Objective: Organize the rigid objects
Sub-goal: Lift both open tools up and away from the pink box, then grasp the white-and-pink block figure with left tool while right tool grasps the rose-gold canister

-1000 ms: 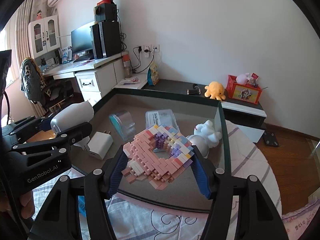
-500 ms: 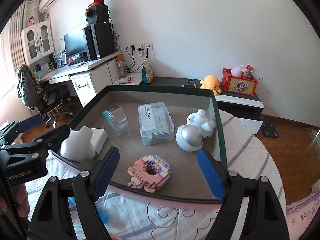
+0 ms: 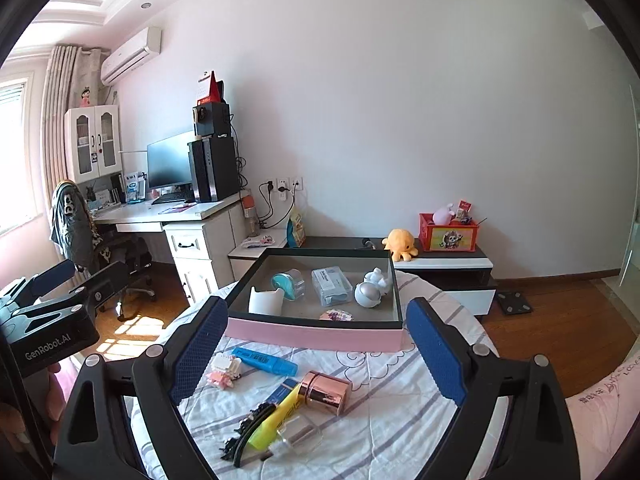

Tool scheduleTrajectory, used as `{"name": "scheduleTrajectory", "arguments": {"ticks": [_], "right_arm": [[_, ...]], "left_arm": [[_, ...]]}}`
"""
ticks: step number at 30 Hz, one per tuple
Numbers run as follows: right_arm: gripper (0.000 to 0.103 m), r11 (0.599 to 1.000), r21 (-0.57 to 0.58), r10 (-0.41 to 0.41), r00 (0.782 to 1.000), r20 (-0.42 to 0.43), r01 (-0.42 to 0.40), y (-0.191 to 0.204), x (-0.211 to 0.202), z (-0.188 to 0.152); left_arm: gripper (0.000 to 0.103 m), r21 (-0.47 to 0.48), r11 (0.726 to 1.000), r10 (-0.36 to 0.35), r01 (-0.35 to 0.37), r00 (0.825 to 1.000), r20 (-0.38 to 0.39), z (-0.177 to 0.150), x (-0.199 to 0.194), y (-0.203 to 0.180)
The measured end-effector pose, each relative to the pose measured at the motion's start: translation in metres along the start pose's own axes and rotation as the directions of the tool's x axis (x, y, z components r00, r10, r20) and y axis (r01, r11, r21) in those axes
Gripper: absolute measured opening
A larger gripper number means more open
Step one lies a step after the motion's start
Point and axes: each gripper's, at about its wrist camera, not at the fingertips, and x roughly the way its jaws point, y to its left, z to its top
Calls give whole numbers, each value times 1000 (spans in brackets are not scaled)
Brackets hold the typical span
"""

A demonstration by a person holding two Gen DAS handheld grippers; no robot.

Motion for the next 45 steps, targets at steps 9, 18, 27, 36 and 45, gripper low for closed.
{"name": "scheduleTrajectory", "arguments": {"ticks": [9, 18, 27, 36, 45], "right_arm": [[92, 998, -58, -24, 996, 92, 29, 25, -74, -2], [92, 998, -55, -27, 990, 142, 35, 31, -106, 0], [92, 997, -53, -44, 988, 150, 53, 29, -113, -5], [92, 998, -34, -46, 995, 89, 49, 17, -91, -17], [92, 996, 16, -86, 995, -47, 87, -16, -40, -43]], "left_arm": [[103, 32, 999, -17, 14, 997, 74, 0, -76, -9], [103, 37, 999, -2, -3, 990, 139, 4, -113, -11], [103, 47, 999, 1, -8, 989, 146, 2, -115, -15], [103, 64, 997, -47, 43, 997, 62, -11, -87, -15], [103, 49, 998, -36, 42, 991, -127, -39, -19, -4]]}}
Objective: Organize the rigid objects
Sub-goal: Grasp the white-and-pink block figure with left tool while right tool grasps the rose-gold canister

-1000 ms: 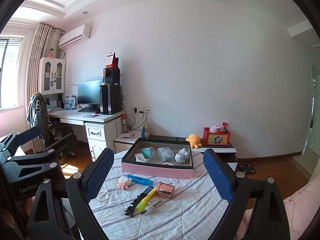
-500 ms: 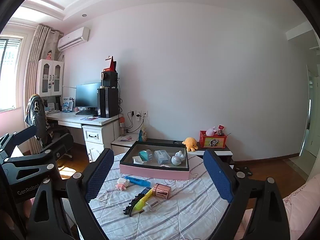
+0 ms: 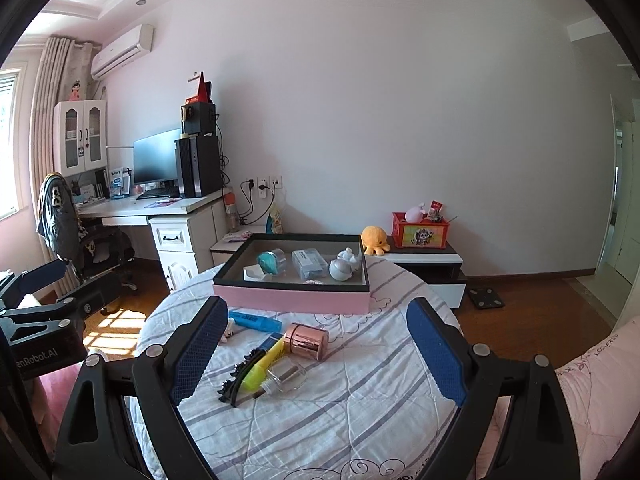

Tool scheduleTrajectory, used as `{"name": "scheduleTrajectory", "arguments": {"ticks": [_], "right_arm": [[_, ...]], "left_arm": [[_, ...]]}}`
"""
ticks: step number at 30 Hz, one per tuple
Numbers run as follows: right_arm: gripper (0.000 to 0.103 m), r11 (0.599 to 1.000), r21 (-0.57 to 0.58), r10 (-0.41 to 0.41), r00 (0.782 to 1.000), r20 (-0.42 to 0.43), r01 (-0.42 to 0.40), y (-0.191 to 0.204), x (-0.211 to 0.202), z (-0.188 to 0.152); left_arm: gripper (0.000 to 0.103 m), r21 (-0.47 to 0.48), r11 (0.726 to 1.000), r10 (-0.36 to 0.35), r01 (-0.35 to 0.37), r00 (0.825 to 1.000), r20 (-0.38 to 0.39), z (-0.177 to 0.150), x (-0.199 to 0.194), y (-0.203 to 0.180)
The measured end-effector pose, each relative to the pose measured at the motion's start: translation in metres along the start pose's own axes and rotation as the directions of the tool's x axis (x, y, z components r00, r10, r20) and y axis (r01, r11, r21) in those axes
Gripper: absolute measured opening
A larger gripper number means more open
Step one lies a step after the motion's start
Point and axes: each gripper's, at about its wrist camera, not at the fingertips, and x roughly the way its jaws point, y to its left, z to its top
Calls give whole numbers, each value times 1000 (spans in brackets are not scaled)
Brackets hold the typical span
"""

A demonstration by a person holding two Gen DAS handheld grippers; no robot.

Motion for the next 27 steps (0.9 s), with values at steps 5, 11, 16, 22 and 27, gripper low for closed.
{"name": "scheduleTrajectory", "arguments": {"ticks": [5, 11, 16, 22, 27], "right_arm": [[92, 1000, 22, -18, 994, -107, 21, -17, 42, -18], [92, 999, 29, -9, 970, -242, 17, -24, 101, -41], [92, 999, 41, 34, 944, -328, -22, -15, 150, -51], [92, 992, 105, 107, 910, -400, -71, -12, 204, -53], [92, 990, 113, 129, 898, -422, -89, -8, 227, -50]], "left_arm": [[103, -7, 999, 31, -32, 993, -110, -16, 42, 7], [103, -25, 999, 33, -39, 975, -218, -31, 88, 12], [103, -12, 999, 47, -53, 961, -273, -42, 121, 13], [103, -24, 997, 56, -68, 943, -327, -52, 153, 21], [103, -22, 998, 53, -65, 933, -355, -57, 172, 21]]}}
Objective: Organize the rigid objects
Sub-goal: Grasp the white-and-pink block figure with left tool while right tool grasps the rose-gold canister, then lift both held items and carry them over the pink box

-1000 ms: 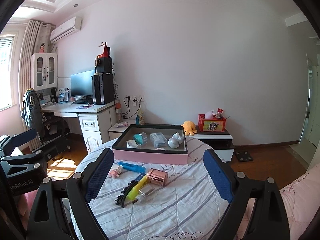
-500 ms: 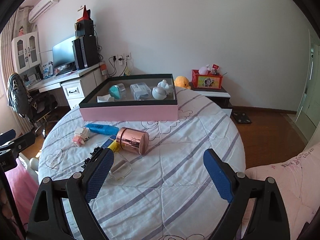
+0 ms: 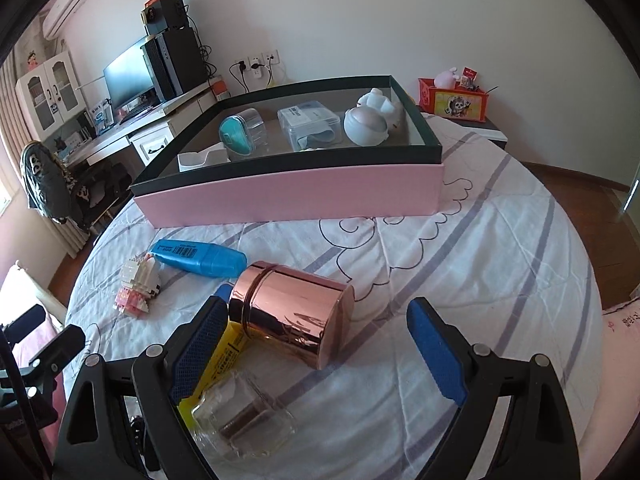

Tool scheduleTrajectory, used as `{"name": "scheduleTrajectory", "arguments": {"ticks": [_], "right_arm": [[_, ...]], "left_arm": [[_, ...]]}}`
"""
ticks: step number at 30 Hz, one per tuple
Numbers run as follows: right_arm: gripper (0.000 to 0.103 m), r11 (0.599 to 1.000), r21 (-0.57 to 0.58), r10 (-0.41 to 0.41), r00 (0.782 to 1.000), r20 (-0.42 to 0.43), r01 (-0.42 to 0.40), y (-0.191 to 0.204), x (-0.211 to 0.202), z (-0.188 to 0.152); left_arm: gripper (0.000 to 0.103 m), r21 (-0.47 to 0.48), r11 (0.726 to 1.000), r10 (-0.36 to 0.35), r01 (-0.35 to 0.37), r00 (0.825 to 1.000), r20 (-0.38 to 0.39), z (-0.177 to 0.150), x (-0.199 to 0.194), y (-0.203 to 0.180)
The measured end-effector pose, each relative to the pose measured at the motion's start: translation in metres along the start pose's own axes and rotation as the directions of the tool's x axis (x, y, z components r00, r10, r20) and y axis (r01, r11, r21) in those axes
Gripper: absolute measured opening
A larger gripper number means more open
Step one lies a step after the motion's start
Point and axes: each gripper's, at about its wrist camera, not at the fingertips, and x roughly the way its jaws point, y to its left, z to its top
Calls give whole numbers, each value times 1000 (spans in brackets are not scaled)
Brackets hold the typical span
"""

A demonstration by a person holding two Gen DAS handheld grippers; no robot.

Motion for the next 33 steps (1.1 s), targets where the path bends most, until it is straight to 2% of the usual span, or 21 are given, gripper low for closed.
{"name": "scheduleTrajectory", "arguments": {"ticks": [9, 14, 16, 18, 19, 20, 21, 22, 23, 25, 29, 33], "right_arm": [[91, 992, -43, -116, 993, 8, 117, -20, -2, -5], [90, 996, -37, -84, 996, -25, 83, -31, 5, -1], [90, 995, -56, -89, 996, -27, 88, -29, 10, 3], [90, 994, -71, -88, 995, -36, 85, -26, 15, 6], [88, 994, -74, -86, 995, -42, 82, -26, 17, 7], [77, 995, -74, -76, 996, -49, 72, -26, 19, 7], [70, 995, -76, -71, 996, -52, 67, -25, 20, 7], [67, 994, -82, -75, 996, -50, 71, -24, 19, 6], [55, 994, -89, -67, 997, -47, 63, -23, 19, 6], [55, 994, -91, -65, 997, -45, 61, -22, 18, 5], [55, 997, -80, -25, 1000, -17, 23, -25, 10, 3], [55, 997, -72, 8, 999, 43, -4, -20, -9, -2]], "left_arm": [[103, 13, 999, -29, 30, 999, -27, 12, 27, -12], [103, 39, 999, -8, 11, 998, -65, 26, 52, -27], [103, 61, 998, 19, -13, 995, -96, 29, 66, -33], [103, 65, 998, 11, -2, 990, -139, 31, 78, -35], [100, 50, 999, -1, 7, 992, -122, 32, 75, -33], [90, 50, 999, -10, 16, 993, -115, 33, 74, -33], [86, 56, 998, -27, 34, 992, -122, 33, 74, -33], [78, 59, 997, -39, 46, 993, -115, 33, 73, -34], [62, 61, 996, -52, 59, 993, -105, 33, 70, -34], [44, 61, 994, -85, 90, 992, -90, 32, 65, -34], [44, 51, 993, -104, 108, 992, -71, 28, 59, -32], [44, 32, 993, -111, 112, 994, -11, 21, 37, -26]]}}
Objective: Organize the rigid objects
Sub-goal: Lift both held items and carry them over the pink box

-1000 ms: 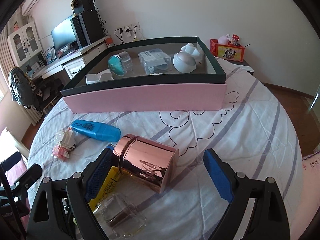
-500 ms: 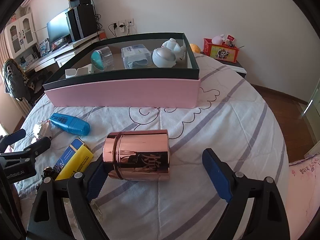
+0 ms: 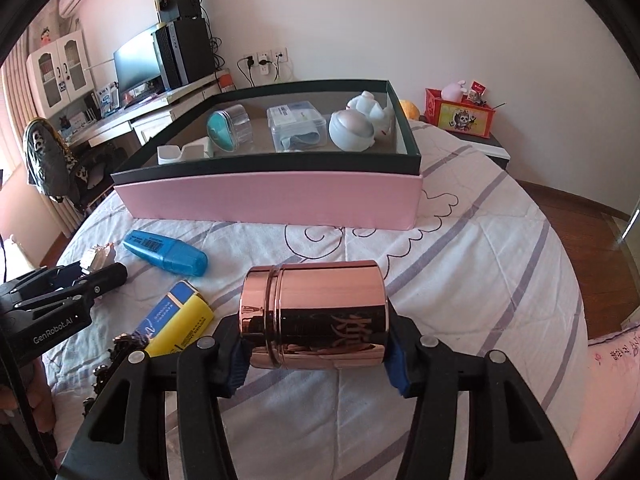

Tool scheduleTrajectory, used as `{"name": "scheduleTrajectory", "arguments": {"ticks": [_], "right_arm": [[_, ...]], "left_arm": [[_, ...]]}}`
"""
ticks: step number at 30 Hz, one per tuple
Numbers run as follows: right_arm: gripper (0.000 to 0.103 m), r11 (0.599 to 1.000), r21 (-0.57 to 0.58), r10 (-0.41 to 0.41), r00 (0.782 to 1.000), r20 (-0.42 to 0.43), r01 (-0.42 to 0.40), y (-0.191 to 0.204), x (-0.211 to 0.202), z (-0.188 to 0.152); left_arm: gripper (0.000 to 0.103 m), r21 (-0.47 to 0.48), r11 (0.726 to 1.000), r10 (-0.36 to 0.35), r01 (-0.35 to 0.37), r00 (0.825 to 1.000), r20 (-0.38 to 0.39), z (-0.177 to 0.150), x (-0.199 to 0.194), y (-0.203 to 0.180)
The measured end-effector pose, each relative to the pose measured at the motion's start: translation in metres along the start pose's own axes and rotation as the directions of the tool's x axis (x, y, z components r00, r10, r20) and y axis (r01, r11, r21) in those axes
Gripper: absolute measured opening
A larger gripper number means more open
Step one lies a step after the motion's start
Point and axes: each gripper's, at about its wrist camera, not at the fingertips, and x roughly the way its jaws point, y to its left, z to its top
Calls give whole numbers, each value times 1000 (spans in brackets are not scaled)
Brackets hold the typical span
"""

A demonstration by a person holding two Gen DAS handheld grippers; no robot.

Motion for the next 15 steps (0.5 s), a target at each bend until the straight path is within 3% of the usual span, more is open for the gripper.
{"name": "scheduleTrajectory", "arguments": {"ticks": [6, 9, 15], "right_arm": [[55, 999, 14, 45, 995, 87, -46, 17, -39, -6], [55, 999, -7, 52, 986, 156, -52, 31, -67, -5], [55, 997, -65, 51, 943, 329, -32, 60, -136, -2]], "left_arm": [[44, -6, 999, 47, -47, 990, 132, 1, -59, -12], [44, 2, 998, 57, -59, 973, 225, 2, -98, -23], [44, 26, 998, 39, -52, 930, 365, 0, -167, -41]]}}
